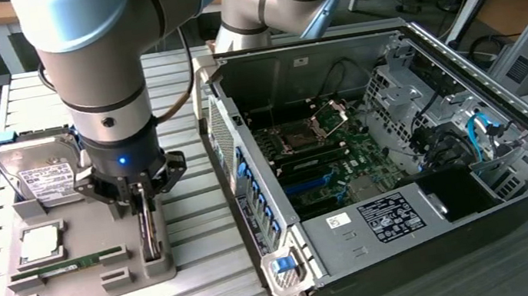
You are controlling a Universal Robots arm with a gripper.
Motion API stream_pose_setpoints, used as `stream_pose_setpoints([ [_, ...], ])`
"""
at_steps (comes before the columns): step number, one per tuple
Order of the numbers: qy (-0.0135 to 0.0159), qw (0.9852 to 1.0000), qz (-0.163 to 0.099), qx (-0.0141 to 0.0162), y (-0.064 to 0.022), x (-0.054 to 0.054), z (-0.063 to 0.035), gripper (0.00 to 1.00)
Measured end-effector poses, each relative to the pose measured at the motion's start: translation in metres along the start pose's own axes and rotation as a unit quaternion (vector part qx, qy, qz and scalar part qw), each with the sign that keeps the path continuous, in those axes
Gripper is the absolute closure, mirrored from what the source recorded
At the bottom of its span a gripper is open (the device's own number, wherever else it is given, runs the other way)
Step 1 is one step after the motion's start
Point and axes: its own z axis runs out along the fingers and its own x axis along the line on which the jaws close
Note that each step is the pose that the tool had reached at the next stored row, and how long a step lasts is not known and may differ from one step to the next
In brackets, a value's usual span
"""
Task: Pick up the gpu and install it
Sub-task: 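Pick up the gpu and move the gpu toward the slot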
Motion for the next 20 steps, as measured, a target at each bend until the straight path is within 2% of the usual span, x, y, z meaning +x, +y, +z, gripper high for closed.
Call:
stream_pose_setpoints([
  [20,0.0,1.0,0.0,0.0,0.0003,-0.0002,-0.0077,0.73],
])
